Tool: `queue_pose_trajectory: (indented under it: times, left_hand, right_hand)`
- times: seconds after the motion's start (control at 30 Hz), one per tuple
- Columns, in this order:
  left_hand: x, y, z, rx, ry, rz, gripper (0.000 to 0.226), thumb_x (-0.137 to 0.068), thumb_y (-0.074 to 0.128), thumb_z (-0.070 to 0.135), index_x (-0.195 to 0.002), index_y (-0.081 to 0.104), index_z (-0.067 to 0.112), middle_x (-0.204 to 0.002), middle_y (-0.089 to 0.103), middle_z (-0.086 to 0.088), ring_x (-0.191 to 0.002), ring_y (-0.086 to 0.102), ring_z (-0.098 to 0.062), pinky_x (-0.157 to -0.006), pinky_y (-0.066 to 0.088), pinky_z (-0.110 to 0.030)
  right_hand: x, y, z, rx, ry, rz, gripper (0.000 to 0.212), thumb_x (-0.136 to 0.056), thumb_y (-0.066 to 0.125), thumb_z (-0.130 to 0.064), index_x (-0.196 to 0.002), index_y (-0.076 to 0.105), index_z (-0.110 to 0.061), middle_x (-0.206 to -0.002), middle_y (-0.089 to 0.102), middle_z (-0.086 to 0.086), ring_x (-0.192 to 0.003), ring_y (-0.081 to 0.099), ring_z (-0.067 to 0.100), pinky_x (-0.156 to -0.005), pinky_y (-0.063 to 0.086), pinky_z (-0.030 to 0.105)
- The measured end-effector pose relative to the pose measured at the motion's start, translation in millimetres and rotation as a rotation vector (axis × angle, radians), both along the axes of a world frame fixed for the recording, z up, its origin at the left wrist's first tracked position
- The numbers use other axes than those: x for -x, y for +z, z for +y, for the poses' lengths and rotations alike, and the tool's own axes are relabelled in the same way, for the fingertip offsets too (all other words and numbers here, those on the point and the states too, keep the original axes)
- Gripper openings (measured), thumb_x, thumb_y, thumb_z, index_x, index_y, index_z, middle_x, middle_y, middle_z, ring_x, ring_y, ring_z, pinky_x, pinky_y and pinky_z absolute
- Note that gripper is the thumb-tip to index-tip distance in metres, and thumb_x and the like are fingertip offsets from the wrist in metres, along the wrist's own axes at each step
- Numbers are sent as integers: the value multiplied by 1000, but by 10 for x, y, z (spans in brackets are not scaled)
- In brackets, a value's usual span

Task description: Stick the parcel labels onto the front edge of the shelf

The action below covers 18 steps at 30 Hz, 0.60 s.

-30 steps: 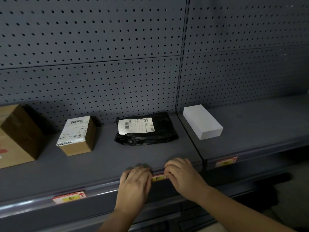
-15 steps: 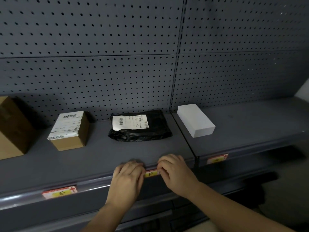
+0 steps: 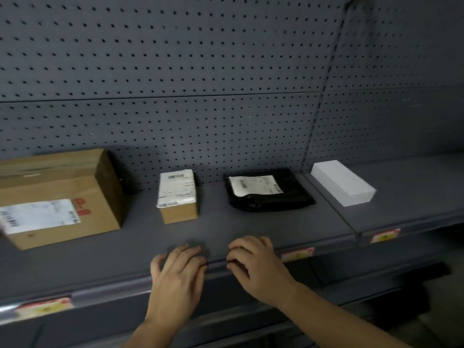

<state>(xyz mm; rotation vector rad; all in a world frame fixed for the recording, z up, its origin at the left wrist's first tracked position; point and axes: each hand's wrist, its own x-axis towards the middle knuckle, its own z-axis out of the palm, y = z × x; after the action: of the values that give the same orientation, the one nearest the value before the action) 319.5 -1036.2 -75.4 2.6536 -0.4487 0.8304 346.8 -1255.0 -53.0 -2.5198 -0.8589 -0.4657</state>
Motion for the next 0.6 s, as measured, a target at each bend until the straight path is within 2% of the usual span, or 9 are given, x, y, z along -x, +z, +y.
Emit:
queue_pose_trajectory:
  times: [0.23,0.6]
  left_hand:
    - [90,-70,681,-36,-57,-47,17,-87,57,35,-89,72,27,-109,69,9,-110,57,-14,-90,35,-39]
    - [125,-149,810,7,-78,-66,21,-87,58,33,-89,77,25,-112,71,10,-109,57,-14,-87,39,-38]
  right_hand:
    - [154,-128,599,0,-52,27,12,-92,57,-35,-94,65,-26,-112,55,-10,-109,49,6,-87,40,40]
    - [150,-158,660,43,-114,10,11,-91,60,-31,-94,69,-25,-111,57,-10,-106,49,6,-90,40,34]
